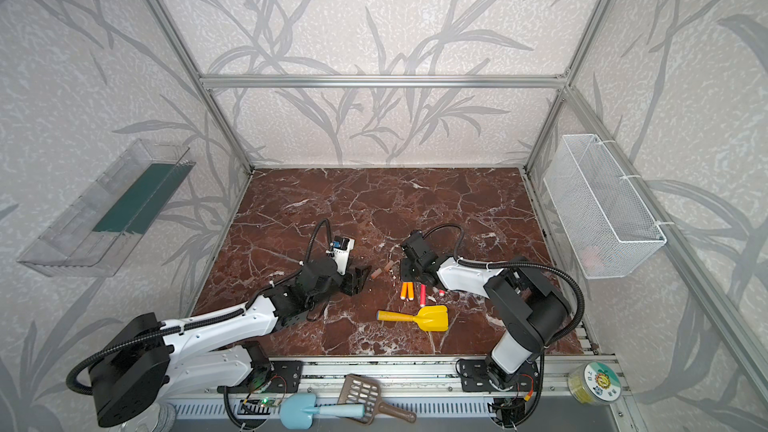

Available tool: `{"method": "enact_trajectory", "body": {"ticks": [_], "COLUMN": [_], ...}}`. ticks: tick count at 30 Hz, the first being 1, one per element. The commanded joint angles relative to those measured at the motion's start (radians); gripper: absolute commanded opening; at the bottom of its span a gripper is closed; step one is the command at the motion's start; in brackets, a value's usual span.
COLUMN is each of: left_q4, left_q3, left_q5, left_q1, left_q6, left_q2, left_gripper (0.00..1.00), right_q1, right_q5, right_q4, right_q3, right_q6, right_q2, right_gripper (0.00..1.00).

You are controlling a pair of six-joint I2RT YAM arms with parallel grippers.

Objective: Insert the pens into the pen caps
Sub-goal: 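Lay the orange marker down with the right gripper while the left draws back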

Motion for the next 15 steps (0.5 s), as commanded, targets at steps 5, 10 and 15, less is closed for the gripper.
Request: {"method": "enact_trajectory", "body": {"ticks": [5,10,15], "left_q4": [-0.036,-0.046,-0.04], "left_q3": [-0.035,-0.048,-0.065], "left_q5": [-0.035,-0.036,-0.027], "left_q1": [0.01,0.01,0.011], "left_q6": [0.009,0.008,0.005], "left_q2": [-0.078,-0.116,-0.147], "left_gripper": [0.69,0.7,0.7], "right_q1": [-0.016,-0.016,-0.016], "right_q5": [0.048,0.048,0.066], "right_q4": [-0.061,-0.036,-0.03], "right_q3": [-0.025,-0.043,-0.06], "right_q6": [0.01,0.04,0.047], "right_q2": [0.026,0.016,-0.012], "right_gripper": [0.06,0.25,0.33]}}
